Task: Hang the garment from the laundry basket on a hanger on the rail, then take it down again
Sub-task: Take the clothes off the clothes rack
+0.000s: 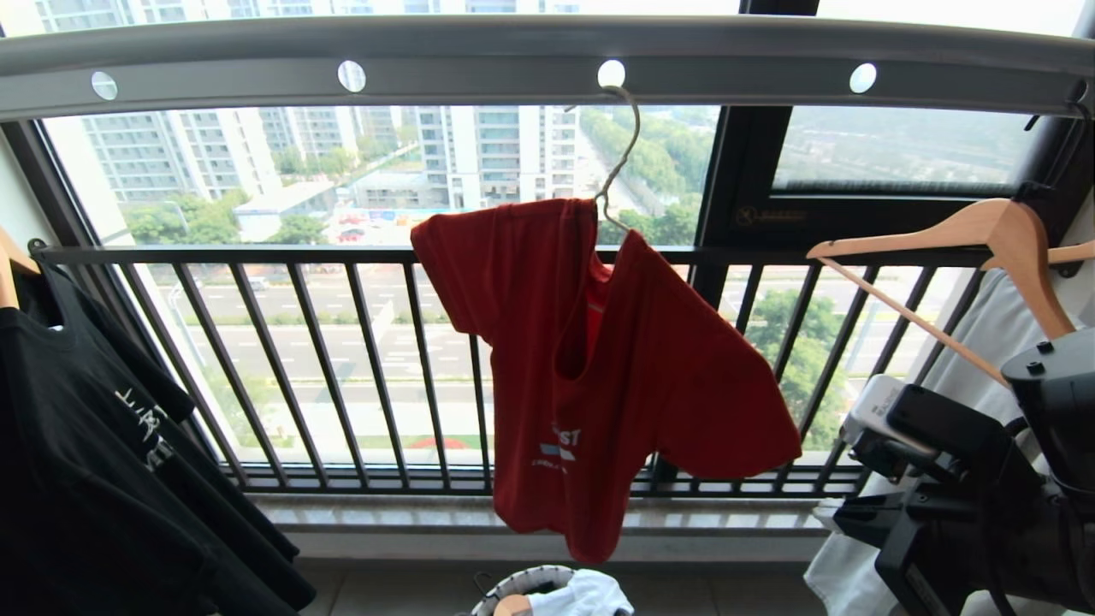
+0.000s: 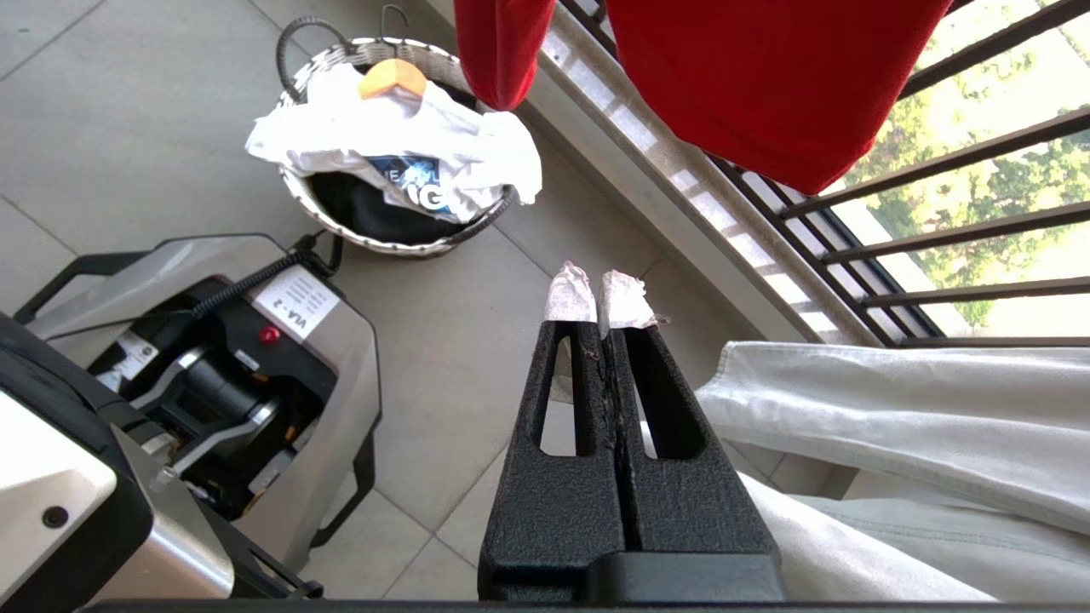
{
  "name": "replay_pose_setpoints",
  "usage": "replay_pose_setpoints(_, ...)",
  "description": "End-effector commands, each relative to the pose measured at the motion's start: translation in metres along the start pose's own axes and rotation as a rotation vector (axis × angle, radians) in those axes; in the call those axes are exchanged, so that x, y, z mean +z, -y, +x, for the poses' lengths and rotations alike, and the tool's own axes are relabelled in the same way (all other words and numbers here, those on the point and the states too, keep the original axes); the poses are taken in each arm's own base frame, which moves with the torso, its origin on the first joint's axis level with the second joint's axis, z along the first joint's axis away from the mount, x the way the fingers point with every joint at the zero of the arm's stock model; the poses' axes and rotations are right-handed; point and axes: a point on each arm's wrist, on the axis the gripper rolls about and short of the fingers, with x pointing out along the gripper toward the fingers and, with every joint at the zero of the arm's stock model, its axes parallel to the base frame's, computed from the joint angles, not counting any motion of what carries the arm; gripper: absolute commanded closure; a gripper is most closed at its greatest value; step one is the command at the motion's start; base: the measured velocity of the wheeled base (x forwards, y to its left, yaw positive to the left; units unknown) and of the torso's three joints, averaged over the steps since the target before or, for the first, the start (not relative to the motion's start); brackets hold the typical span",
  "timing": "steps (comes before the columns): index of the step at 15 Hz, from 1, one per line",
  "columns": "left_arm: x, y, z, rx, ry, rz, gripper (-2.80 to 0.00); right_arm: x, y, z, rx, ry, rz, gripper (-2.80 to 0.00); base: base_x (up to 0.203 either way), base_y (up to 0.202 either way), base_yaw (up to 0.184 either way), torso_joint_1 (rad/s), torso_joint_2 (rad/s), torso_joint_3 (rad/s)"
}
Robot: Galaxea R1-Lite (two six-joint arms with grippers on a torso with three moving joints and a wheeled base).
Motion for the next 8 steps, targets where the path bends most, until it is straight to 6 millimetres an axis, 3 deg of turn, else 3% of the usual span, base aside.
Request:
replay_pose_setpoints(1,0.000,0.000,0.000,-0.004,-0.002,-0.003,0.00,-0.003,0.002,-0.002,-0.028,-0.003,0.002,-2.80,0.000,0.000,0.000,0.000,0.00,0.000)
replay_pose_setpoints(4,0.000,0.001,0.000,-0.005,-0.002,-0.003,0.00,-0.008,0.016,-0.002,-0.087,-0.033,-0.001,-2.80,0.000,0.000,0.000,0.000,0.00,0.000)
replay_pose_setpoints(8,0.000,0.002,-0.001,-0.006,0.001,0.001,0.00,-0.027,0.055,0.003,-0.217,-0.148,-0.048,-2.80,0.000,0.000,0.000,0.000,0.00,0.000)
